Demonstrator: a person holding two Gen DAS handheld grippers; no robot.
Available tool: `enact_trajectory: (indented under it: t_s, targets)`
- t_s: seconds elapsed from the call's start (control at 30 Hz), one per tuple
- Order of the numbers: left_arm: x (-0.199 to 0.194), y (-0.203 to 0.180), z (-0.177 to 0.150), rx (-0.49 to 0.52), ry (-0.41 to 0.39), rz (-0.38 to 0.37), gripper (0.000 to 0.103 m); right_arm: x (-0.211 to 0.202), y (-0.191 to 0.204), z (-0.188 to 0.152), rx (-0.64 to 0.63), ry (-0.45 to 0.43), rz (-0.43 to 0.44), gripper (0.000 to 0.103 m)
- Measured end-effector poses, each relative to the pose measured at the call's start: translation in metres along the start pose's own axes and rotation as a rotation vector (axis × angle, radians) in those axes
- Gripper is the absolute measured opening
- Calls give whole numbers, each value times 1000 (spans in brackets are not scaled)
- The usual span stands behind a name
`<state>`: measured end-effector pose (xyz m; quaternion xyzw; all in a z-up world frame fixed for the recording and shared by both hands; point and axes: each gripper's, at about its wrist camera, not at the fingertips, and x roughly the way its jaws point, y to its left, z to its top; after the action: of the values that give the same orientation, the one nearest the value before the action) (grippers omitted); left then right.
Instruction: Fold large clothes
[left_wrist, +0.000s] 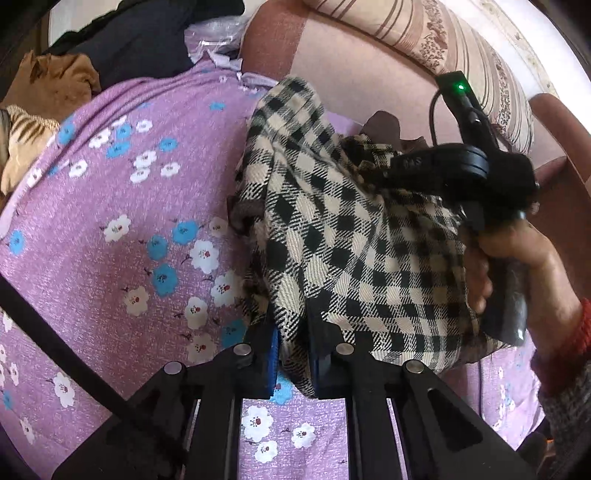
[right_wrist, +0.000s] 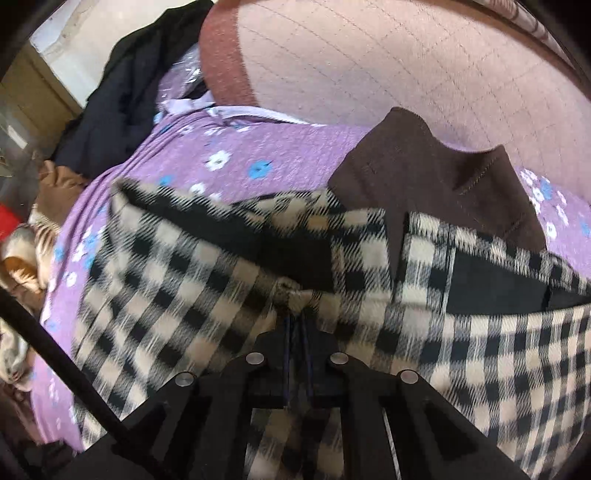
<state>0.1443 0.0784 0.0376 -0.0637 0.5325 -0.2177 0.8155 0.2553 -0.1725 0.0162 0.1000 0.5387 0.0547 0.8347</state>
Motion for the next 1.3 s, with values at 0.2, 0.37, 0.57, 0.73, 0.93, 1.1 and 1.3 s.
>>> enact_trajectory:
  t_s: [0.2,0.37,0.57,0.73,0.93,1.1,1.3]
  targets:
    - [0,3,-5,-4,36,-10,13,1,-12,13,9,-50,-12,9]
    - [-1,8,-9,-21,71,-23,12,-34,-12,17,-10,-156,-25,17]
    - [-8,31,1,-128,70,-106,14,-96,-15,-29,-67,-241,83,30]
    - [-27,47,3,-179,11,-85,14,-85,-30,-48,-21,-182,145,30]
    - [-34,48,9,-153,-62,26,15,-62,-46,-58,33,-115,79,30]
    - [-30,39,7,-139,-68,23,27,-51,-113,-54,60,-95,-243,30]
    - [-20,33,6,-134,-72,24,33,-127,-206,-61,287,-233,-318,32]
